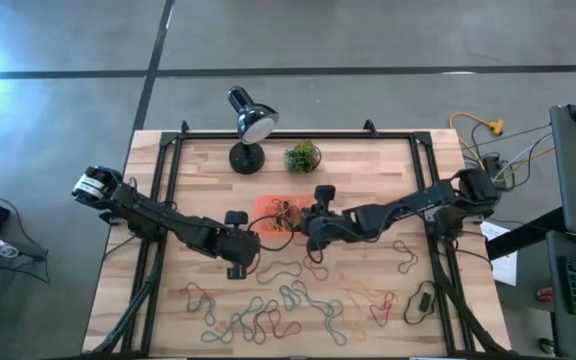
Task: Pick and place rubber bands into bin
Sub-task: Put the yellow rubberband into the orange bin, then put the red rubberband into the orange bin
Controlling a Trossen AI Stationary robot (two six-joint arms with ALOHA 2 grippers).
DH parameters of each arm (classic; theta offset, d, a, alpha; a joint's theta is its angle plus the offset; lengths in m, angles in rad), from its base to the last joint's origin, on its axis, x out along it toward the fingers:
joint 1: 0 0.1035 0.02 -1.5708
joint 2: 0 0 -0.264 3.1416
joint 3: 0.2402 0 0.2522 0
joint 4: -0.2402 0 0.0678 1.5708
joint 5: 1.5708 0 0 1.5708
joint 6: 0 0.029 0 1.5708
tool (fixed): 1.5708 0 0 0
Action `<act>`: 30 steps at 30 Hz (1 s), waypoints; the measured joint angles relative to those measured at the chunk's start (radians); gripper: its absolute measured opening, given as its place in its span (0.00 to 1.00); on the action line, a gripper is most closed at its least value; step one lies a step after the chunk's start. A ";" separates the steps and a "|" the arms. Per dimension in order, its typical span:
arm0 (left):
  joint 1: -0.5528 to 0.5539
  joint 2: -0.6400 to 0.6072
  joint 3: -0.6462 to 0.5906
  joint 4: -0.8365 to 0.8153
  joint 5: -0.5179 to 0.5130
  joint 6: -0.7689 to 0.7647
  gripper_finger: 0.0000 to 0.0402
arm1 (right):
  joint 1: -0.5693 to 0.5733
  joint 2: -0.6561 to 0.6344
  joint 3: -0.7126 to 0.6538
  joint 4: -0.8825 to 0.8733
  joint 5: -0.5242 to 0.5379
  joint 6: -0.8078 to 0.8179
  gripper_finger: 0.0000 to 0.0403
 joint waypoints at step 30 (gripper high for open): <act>-0.001 0.000 -0.009 0.028 0.013 -0.025 0.16 | 0.036 -0.031 0.031 -0.077 -0.142 0.030 0.25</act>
